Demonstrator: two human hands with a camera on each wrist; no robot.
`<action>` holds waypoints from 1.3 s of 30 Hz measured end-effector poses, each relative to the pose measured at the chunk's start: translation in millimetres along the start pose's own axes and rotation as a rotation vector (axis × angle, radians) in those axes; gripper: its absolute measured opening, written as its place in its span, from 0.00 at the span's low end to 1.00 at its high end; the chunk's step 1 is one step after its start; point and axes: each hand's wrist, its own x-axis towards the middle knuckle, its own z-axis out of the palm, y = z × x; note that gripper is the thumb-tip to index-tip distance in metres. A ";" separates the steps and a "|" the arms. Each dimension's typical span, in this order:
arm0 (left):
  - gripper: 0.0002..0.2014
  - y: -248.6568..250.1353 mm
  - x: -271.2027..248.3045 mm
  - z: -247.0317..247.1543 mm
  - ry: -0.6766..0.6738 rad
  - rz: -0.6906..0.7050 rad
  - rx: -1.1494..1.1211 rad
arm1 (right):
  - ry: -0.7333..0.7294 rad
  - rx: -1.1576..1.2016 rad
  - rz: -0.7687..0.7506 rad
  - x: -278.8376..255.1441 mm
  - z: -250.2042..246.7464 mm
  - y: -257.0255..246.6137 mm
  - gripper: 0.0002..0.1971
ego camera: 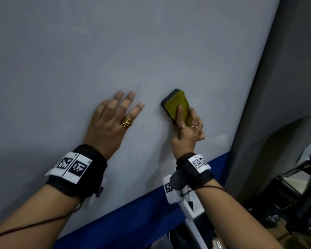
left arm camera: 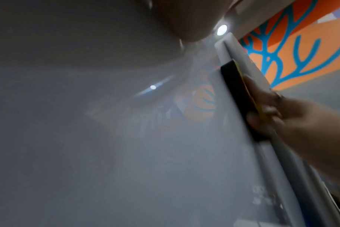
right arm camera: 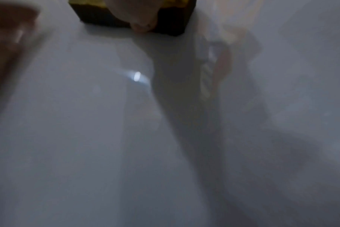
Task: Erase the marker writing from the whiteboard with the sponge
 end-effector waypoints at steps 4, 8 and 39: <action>0.24 -0.9 -0.1 4.3 0.000 0.015 0.003 | -0.249 -0.007 -0.163 -100.0 11.5 -6.1 0.45; 0.24 -2.8 -0.6 6.0 -0.021 -0.009 -0.011 | -0.536 -0.067 -0.048 -180.3 -1.7 3.7 0.45; 0.37 -0.2 -4.6 -2.4 -0.083 -0.005 -0.057 | -0.984 -0.389 0.461 -135.6 -54.4 74.2 0.19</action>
